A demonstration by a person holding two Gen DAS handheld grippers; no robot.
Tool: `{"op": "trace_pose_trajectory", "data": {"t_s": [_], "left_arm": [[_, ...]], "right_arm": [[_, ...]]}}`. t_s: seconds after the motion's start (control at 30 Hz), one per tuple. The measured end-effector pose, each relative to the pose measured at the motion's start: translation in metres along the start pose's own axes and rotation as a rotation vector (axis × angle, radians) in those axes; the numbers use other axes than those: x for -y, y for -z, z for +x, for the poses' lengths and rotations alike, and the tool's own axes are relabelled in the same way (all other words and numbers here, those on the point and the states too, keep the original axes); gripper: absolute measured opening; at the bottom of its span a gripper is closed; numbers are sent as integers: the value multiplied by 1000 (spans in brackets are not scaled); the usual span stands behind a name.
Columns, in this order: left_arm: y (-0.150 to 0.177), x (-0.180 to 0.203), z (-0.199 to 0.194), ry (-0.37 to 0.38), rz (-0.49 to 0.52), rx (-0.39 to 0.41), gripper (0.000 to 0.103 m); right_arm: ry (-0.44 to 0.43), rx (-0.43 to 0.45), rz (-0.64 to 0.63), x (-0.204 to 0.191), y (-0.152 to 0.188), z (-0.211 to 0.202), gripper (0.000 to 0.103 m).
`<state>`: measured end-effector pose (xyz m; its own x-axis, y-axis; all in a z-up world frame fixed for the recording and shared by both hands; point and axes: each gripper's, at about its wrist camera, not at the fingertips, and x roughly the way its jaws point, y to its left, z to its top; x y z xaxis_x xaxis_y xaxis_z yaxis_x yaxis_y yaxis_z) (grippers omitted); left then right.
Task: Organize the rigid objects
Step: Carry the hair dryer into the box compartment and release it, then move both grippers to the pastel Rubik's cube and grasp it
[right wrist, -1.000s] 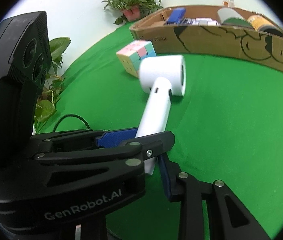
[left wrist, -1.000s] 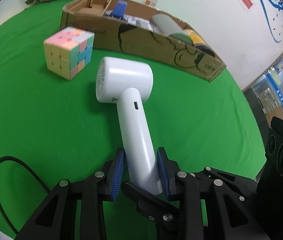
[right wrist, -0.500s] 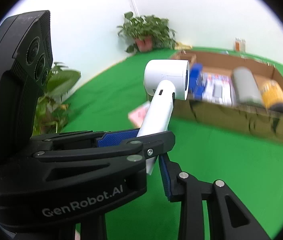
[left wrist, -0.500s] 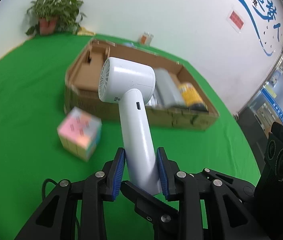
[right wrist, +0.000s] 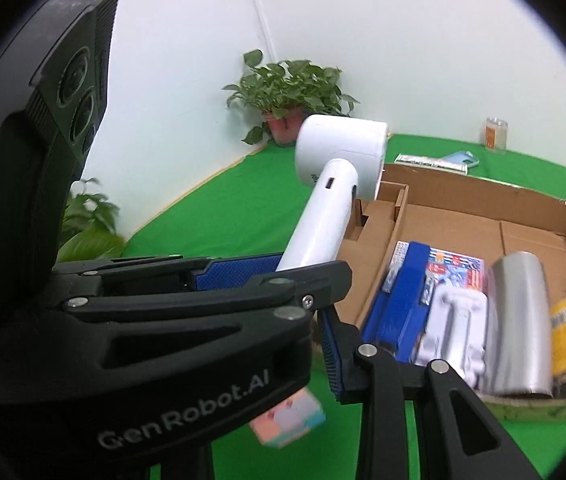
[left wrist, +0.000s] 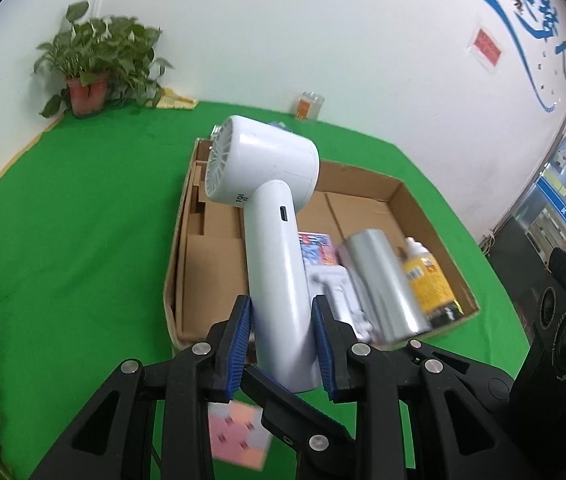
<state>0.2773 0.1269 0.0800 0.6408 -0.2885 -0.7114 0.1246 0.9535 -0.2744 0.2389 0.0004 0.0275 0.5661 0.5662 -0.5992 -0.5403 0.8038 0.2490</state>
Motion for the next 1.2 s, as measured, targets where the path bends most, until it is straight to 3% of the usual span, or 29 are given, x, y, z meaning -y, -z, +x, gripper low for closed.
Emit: {"op": "trace_pose_trajectory", "data": {"t_s": [0.17,0.43,0.5,0.6,0.7,0.73,0.77,0.8,0.9,1.0,1.1,1.13,1.17,1.2], "left_arm": [[-31,-26,48,27,-28,-65,27],[-18,-60,107,90,-108,-199,29],[-14,-64,107,89,-117,-190,28],[-13,-64,90,60,-95,-138,32],[-3,-54,58,-20,-40,-32,64],[4,-47,44,-78,-7,34,79],[11,-39,32,-127,25,96,94],[19,-31,19,-180,59,163,102],[46,-7,-7,-292,135,294,103],[68,4,-15,-286,129,271,103],[84,7,-19,-271,86,247,102],[93,9,-24,-249,69,259,94],[101,11,-29,-220,56,279,57],[110,13,-31,-184,46,282,27]], "right_arm": [[5,-45,51,16,-18,43,31],[13,-165,151,37,-7,86,32],[16,-184,178,40,-4,88,33],[21,-168,152,36,-4,78,33],[77,-110,113,31,-1,51,37],[105,-80,96,29,4,37,43],[135,-61,82,28,8,28,65],[173,-37,66,26,13,20,87],[266,54,44,24,36,-10,90],[269,40,52,27,59,-27,90],[297,37,55,32,72,-37,89],[301,33,50,32,76,-41,89],[298,39,36,31,83,-48,87],[290,56,18,30,88,-55,71]]}}
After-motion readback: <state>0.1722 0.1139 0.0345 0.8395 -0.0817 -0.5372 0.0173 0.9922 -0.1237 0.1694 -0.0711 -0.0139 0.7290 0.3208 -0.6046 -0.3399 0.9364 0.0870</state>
